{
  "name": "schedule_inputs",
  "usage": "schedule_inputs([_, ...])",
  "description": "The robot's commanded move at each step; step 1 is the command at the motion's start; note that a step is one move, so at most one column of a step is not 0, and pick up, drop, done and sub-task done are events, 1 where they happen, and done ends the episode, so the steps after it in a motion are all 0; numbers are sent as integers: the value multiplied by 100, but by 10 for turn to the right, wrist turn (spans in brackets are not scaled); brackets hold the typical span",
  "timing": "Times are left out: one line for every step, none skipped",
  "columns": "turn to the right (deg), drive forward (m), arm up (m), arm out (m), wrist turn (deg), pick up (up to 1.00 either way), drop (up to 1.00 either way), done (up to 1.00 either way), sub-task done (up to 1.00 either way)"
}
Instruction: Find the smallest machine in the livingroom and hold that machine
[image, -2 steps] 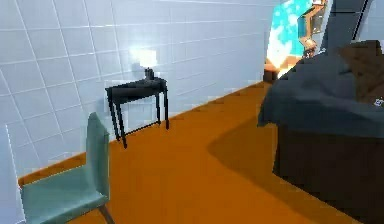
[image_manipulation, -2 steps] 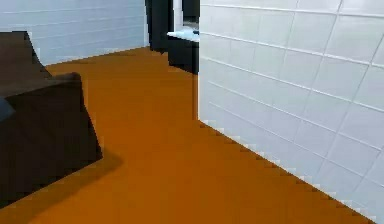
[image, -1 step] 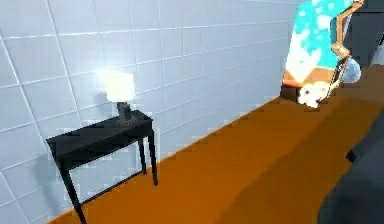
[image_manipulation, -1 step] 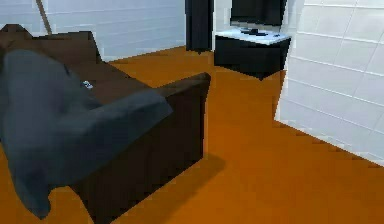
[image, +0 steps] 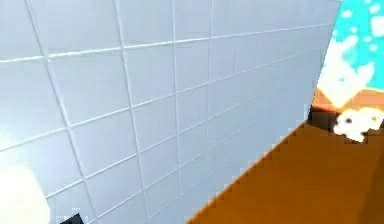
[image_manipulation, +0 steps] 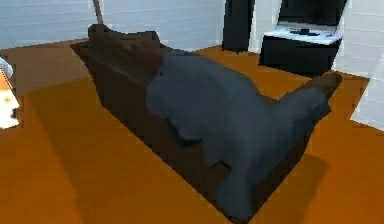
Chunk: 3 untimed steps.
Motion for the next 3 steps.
schedule_inputs([90, 0, 0, 0, 0, 0, 0, 0, 0])
schedule_inputs([0, 10, 0, 0, 0, 0, 0, 0, 0])
schedule_inputs([420, 0, 0, 0, 0, 0, 0, 0, 0])
